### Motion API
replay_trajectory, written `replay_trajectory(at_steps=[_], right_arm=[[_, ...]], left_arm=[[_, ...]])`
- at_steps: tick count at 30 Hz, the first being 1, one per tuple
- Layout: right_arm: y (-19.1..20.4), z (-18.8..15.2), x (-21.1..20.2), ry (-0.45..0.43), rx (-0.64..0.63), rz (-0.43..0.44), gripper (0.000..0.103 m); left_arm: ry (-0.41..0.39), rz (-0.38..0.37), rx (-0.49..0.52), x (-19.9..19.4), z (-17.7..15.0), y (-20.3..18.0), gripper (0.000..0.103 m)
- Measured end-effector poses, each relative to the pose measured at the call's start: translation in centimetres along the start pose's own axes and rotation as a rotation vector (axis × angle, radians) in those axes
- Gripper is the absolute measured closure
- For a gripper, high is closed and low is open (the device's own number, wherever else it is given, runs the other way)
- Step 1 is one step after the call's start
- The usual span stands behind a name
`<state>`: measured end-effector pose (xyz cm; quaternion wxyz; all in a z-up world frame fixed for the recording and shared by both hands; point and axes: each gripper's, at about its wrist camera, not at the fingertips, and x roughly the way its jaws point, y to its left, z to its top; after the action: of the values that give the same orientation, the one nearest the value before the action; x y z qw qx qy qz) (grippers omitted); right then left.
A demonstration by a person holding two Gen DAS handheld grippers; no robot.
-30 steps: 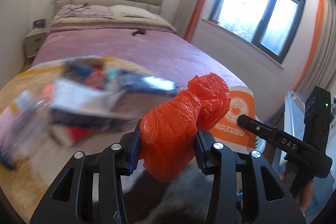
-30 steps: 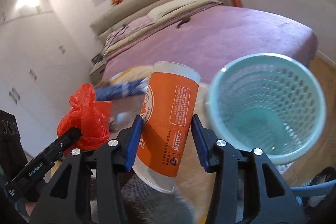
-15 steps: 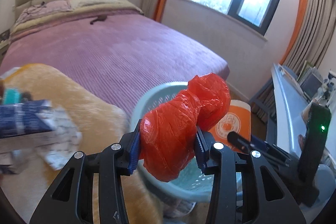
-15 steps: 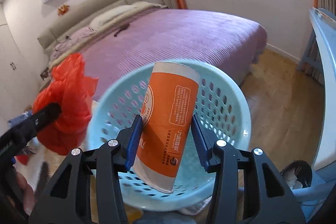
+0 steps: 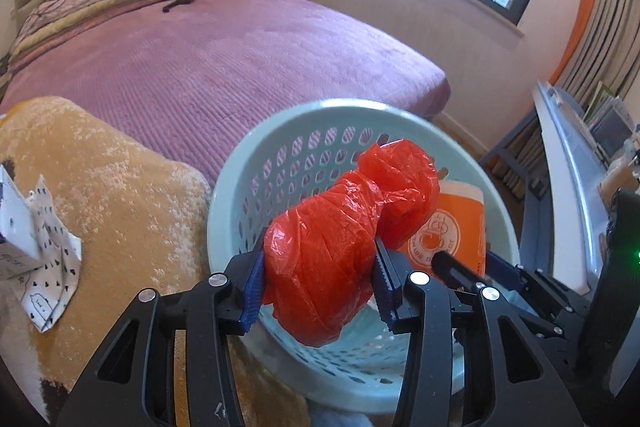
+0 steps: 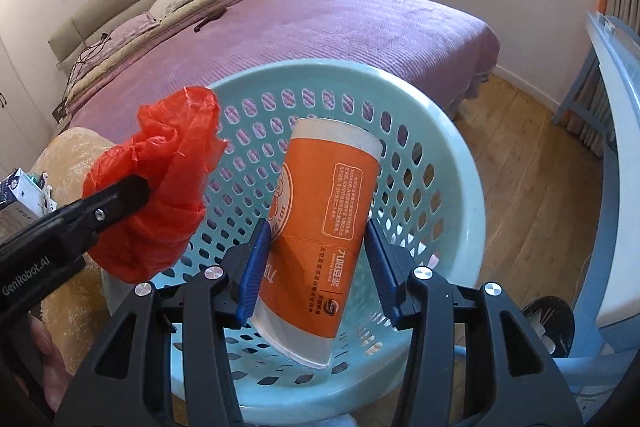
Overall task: Collect trash
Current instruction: 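Carry the bag and cup over the blue basket and open both tools, then move both tools back over the rug toward the bottles and cartons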
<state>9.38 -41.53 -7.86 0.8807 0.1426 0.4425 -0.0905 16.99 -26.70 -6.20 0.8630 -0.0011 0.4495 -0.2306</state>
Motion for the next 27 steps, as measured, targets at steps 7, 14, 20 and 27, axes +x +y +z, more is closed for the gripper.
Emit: replay_trajectory(at_steps=[7, 14, 20, 27], right_arm=[[0.1, -0.3, -0.9, -0.006, -0.011, 0.015, 0.054], [1.5, -0.2, -5.0, -0.114, -0.058, -0.019, 0.047], [4.8, -0.7, -9.9, -0.254, -0.125, 0.006, 0.027], [10.5, -2.6, -15.4, -0.478, -0.205, 0.055, 0.009]], left_arm=[[-0.007, -0.016, -0.012, -1.5, -0.7, 0.8, 0.033], [-0.135, -0.039, -0.003, -7.3, -2.1, 1.8, 0.033], [-0.272, 0.022, 0.002, -14.3, -4.4, 3.2, 0.032], [-0.396, 0.144, -0.069, -22.0, -7.4, 8.3, 0.029]])
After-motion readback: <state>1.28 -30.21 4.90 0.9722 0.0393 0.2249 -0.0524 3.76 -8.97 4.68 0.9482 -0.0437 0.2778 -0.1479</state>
